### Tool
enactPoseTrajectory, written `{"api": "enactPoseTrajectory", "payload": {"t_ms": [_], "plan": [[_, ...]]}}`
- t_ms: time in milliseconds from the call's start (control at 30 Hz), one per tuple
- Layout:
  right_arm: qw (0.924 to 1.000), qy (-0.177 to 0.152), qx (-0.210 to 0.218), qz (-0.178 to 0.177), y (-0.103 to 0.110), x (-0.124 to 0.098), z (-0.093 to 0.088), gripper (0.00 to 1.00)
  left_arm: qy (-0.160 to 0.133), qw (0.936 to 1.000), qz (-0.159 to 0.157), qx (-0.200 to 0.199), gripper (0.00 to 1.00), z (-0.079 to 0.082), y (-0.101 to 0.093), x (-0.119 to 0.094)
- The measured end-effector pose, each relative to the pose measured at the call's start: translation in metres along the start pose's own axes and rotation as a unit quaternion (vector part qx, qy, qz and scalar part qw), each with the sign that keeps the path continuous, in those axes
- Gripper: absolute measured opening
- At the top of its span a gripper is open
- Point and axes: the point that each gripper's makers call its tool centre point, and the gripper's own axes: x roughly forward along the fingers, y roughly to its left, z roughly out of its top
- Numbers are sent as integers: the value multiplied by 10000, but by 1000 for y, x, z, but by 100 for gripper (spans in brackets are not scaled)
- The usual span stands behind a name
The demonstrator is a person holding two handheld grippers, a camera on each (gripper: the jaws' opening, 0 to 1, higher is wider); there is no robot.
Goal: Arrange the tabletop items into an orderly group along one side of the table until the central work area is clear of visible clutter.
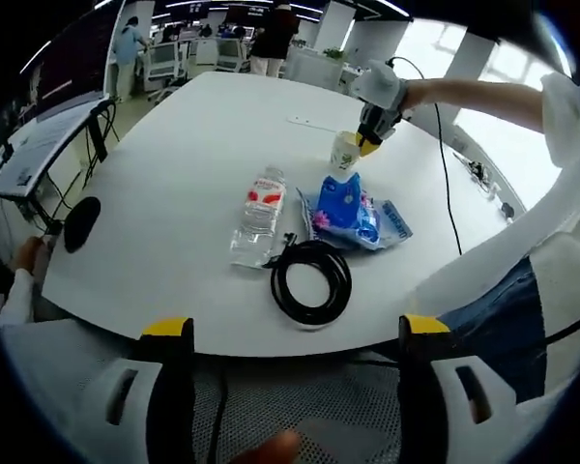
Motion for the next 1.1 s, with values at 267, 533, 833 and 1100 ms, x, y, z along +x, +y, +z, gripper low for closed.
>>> {"api": "enactPoseTrajectory", "payload": {"t_ms": [267, 533, 833, 1100], "plan": [[9994, -227, 239, -145, -2, -7, 3, 13, -1, 10000, -96, 5, 89, -1, -3, 4], [9945, -666, 668, -456, -5, -19, 3, 21, -75, 9998, -182, 44, 89, 3, -5, 7], [9824, -1291, 1136, -724, 1, -38, 12, 33, -83, 9995, -317, 22, 89, -3, -9, 9], [9653, -1805, 1579, -1030, 9, -55, 14, 47, -60, 9992, -406, 11, 89, -4, -3, 9]]}}
